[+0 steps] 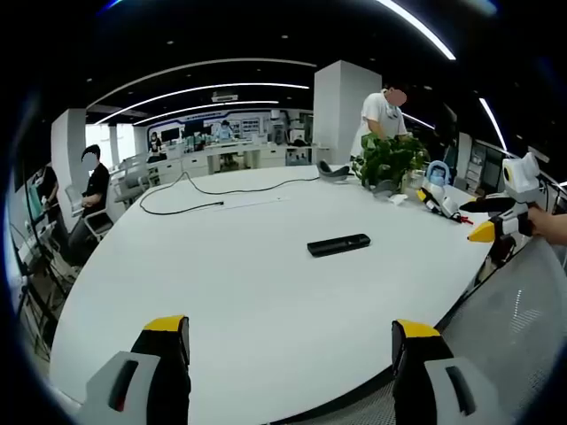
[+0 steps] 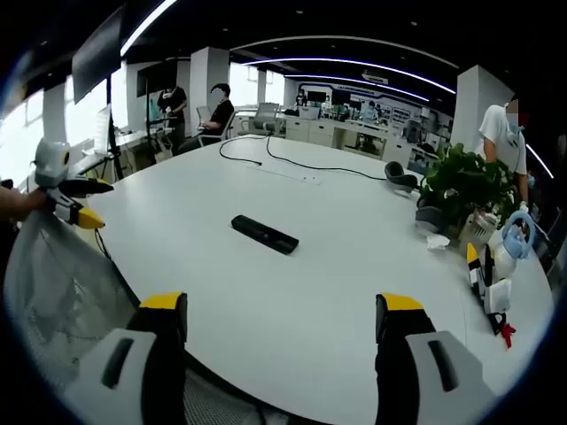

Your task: Press the specified remote control buttons in sequence, fully releasing each button before pressing the next.

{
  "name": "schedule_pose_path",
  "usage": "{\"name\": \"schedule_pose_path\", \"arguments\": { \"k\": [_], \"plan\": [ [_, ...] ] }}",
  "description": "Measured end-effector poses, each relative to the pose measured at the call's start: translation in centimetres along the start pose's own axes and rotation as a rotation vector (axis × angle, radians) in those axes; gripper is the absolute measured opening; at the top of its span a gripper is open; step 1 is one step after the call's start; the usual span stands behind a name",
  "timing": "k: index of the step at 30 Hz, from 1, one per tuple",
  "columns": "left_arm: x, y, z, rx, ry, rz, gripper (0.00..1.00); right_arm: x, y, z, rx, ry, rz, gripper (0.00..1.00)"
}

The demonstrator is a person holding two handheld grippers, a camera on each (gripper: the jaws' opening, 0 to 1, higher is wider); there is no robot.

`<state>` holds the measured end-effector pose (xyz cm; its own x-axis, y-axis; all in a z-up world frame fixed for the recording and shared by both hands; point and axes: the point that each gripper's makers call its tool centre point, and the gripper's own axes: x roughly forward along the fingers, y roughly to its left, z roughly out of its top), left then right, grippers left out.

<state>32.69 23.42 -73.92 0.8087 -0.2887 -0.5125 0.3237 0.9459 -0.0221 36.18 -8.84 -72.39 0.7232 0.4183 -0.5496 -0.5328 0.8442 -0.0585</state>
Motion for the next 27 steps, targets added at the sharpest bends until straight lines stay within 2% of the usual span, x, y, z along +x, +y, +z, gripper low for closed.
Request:
{"name": "schedule_pose_path", "arguments": {
  "k": [16,19,27],
  "plan": [
    [0.02,0.05,-0.18,-0.003,0.006,0.003,0.99,0.18,-0.02,-0.08,0.003,-0.001,0.01,0.9],
    [0.05,-0.37,0.31,-0.018,-0.022,-0.023,1.0,0.14,0.01,-0.02,0.005,-0.005,0.01,0.9],
    [-0.04,-0.45,0.57,-0.006,-0.036,-0.028,1.0,0.22,0.32,-0.17,-0.001,0.006,0.021,0.9]
  ]
}}
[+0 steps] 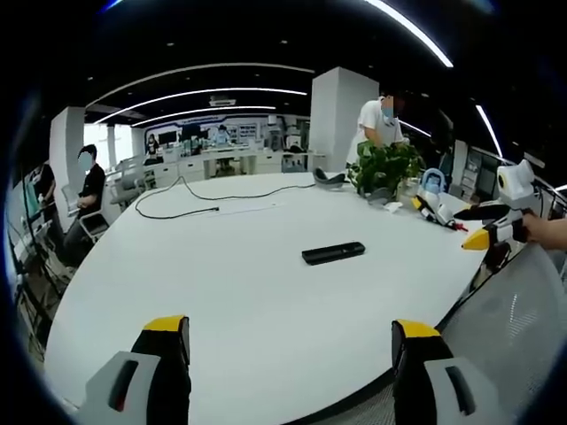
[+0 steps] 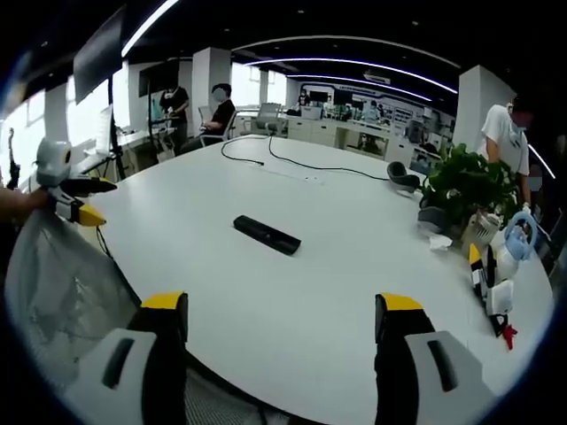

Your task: Press the specified remote control buttons in sequence, fully releasing each button before pressing the next.

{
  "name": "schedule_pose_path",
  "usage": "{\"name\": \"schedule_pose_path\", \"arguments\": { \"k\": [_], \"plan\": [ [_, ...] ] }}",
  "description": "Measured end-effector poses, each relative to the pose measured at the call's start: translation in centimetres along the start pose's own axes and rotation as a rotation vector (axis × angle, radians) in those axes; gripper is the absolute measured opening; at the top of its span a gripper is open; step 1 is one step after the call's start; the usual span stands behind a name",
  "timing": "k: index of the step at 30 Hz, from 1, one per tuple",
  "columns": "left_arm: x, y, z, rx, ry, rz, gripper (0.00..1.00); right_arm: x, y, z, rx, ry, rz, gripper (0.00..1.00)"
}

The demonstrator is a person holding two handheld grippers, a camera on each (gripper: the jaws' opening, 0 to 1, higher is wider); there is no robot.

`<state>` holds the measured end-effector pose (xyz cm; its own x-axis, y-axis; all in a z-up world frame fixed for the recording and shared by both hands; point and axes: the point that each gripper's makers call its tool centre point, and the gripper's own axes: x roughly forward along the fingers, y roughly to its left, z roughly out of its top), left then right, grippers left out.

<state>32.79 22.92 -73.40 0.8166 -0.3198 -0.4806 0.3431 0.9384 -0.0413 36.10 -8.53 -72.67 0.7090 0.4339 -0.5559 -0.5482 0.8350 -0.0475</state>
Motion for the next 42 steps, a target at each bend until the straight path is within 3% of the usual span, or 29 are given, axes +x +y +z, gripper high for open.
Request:
{"name": "schedule_pose_path", "arguments": {
  "k": [2,8,14,18,21,26,32,42],
  "plan": [
    [-0.1,-0.3,0.5,0.054,-0.022,-0.003,1.0,-0.1,0.3,0.0,0.002,-0.004,0.015,0.9],
    [-0.4,-0.2,1.3,0.046,-0.069,-0.002,1.0,-0.7,0.4,1.0,-0.002,-0.06,0.009,0.9],
    [-0.5,0.1,1.7,0.027,-0.096,0.013,1.0,-0.8,-0.1,1.2,0.027,-0.076,-0.005,0.89],
    [-0.7,0.5,1.9,0.026,-0.111,0.031,1.0,-1.4,-0.3,2.0,0.002,-0.121,-0.035,0.9],
    [-0.8,0.7,2.3,-0.028,-0.146,0.025,1.0,-1.3,-0.9,2.0,-0.01,-0.118,-0.064,0.89],
    [-0.6,0.7,2.6,-0.003,-0.146,0.028,1.0,-0.9,-1.6,1.7,0.023,-0.098,-0.073,0.89],
    [-0.1,-0.5,2.9,0.065,-0.146,-0.036,1.0,-0.7,-2.5,1.4,0.06,-0.081,-0.106,0.88],
    [0.1,-0.5,2.9,0.045,-0.154,-0.061,1.0,-1.2,-3.1,1.9,0.107,-0.115,-0.135,0.88]
  ]
}}
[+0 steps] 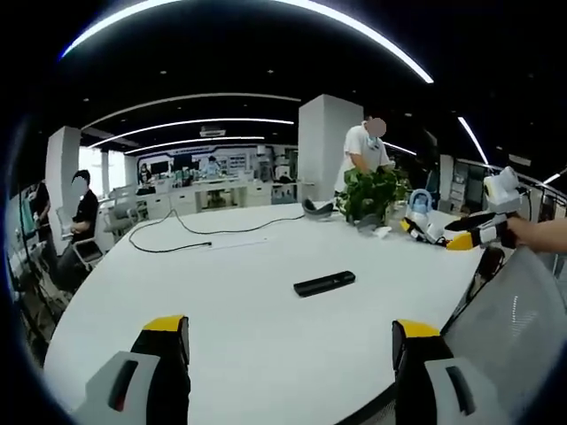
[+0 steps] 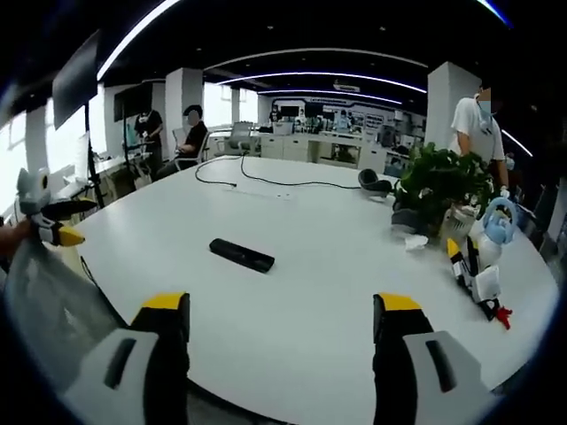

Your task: Press the specified remote control buttons in sequence, fully releasing each button before pressing the next.

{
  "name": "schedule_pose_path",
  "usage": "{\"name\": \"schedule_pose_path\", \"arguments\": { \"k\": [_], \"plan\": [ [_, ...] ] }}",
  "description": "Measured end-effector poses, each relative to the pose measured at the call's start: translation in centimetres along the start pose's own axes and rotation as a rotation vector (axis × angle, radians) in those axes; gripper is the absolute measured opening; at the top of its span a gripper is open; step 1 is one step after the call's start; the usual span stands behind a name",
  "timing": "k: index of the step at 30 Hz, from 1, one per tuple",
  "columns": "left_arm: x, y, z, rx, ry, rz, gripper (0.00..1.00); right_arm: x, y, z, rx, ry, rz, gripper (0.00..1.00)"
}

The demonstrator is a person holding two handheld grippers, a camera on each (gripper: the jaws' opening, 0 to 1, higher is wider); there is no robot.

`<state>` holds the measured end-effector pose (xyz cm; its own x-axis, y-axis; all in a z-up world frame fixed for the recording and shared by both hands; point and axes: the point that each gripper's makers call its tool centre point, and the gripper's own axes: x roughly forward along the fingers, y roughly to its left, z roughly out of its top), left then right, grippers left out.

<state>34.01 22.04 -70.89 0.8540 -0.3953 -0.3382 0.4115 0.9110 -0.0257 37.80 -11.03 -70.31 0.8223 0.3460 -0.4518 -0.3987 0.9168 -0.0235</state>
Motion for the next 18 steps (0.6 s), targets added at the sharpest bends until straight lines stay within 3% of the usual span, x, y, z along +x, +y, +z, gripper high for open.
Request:
{"name": "schedule_pose_path", "arguments": {
  "k": [5,11,18],
  "plan": [
    [0.2,-0.8,-0.3,0.036,0.024,-0.039,1.0,-0.5,-0.7,0.8,0.049,-0.048,-0.027,0.88],
    [0.0,-0.4,-0.2,0.036,0.022,-0.019,1.0,-0.5,0.2,1.3,0.027,-0.056,-0.019,0.87],
    [-0.1,0.2,-0.2,0.085,0.041,0.031,1.0,-0.1,1.1,1.0,0.003,-0.037,0.043,0.87]
  ]
}}
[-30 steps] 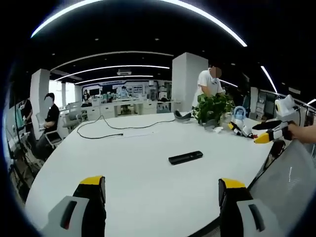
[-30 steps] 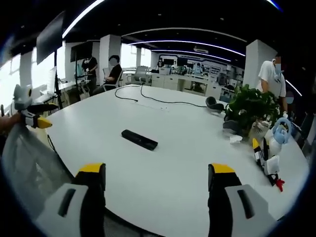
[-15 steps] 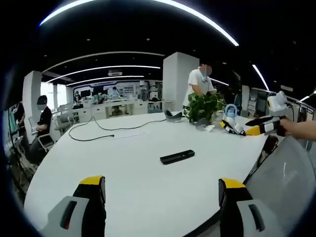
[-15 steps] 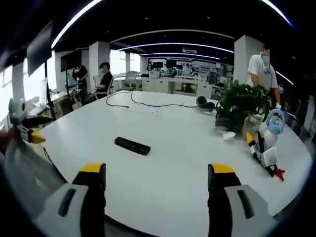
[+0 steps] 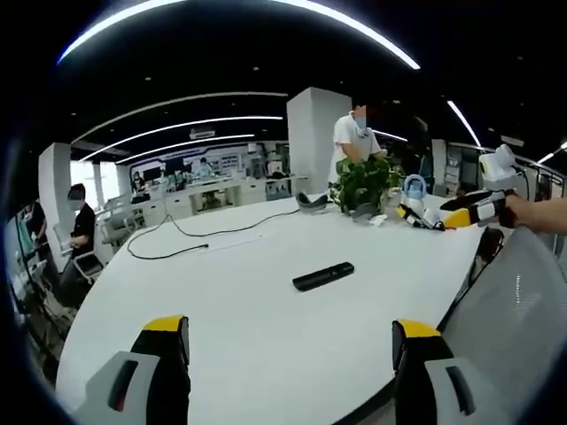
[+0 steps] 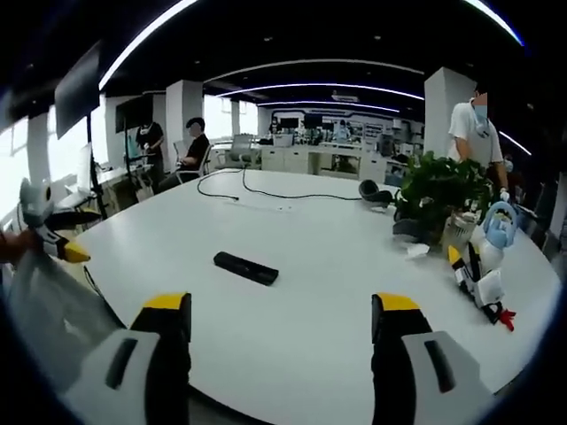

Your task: Press the specified remote control buttons in sequence, fully releasing each button before pressing the next.

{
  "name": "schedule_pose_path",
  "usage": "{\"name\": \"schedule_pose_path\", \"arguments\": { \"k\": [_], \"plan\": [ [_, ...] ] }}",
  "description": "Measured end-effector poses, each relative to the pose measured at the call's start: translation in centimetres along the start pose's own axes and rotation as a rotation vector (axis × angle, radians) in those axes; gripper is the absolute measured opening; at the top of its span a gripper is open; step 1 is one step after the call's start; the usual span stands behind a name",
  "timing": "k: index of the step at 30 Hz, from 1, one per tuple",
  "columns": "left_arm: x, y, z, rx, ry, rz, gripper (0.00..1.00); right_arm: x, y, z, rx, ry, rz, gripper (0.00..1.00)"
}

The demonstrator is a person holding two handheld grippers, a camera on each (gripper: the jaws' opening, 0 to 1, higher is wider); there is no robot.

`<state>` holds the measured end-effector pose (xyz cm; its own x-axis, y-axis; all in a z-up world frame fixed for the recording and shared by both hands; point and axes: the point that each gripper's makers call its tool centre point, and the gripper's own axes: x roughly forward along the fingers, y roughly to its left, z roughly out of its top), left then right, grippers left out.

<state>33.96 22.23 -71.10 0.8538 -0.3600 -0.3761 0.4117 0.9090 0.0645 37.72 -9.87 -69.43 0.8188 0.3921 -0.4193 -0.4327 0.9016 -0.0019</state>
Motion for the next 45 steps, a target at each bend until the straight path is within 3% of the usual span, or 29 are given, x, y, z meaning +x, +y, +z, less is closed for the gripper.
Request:
{"name": "schedule_pose_path", "arguments": {
  "k": [6,8,12,14,19,21,24,29,35,45],
  "plan": [
    [0.2,0.8,-0.9,-0.026,0.046,0.041,1.0,0.1,0.3,-0.4,0.011,0.009,0.035,0.86],
    [0.3,0.6,-0.9,-0.051,0.047,0.031,1.0,0.0,0.3,-0.3,0.013,0.001,0.043,0.85],
    [0.6,-0.2,-1.6,-0.044,0.109,0.003,0.99,0.0,0.1,0.0,0.009,-0.016,0.036,0.85],
    [0.6,-1.5,-2.2,-0.054,0.175,-0.064,0.97,0.1,0.1,-0.1,-0.002,-0.008,0.038,0.85],
    [1.5,-2.6,0.0,-0.011,0.181,-0.114,1.0,0.4,0.6,-0.7,-0.059,0.025,0.052,0.86],
    [2.2,-3.5,1.1,-0.004,0.182,-0.166,1.0,0.4,0.6,-0.7,-0.086,0.031,0.05,0.86],
    [3.8,-4.4,3.1,0.018,0.153,-0.211,1.0,0.5,0.7,-0.9,-0.122,0.041,0.055,0.86],
    [6.1,-5.6,4.9,0.036,0.128,-0.265,1.0,0.6,0.8,-1.0,-0.138,0.053,0.063,0.85],
    [8.1,-6.4,4.1,0.151,0.185,-0.34,1.0,0.6,0.7,-1.1,-0.128,0.054,0.064,0.83],
    [11.9,-6.6,4.4,0.203,0.23,-0.424,1.0,0.7,0.3,-1.4,-0.082,0.068,0.059,0.82]
  ]
}}
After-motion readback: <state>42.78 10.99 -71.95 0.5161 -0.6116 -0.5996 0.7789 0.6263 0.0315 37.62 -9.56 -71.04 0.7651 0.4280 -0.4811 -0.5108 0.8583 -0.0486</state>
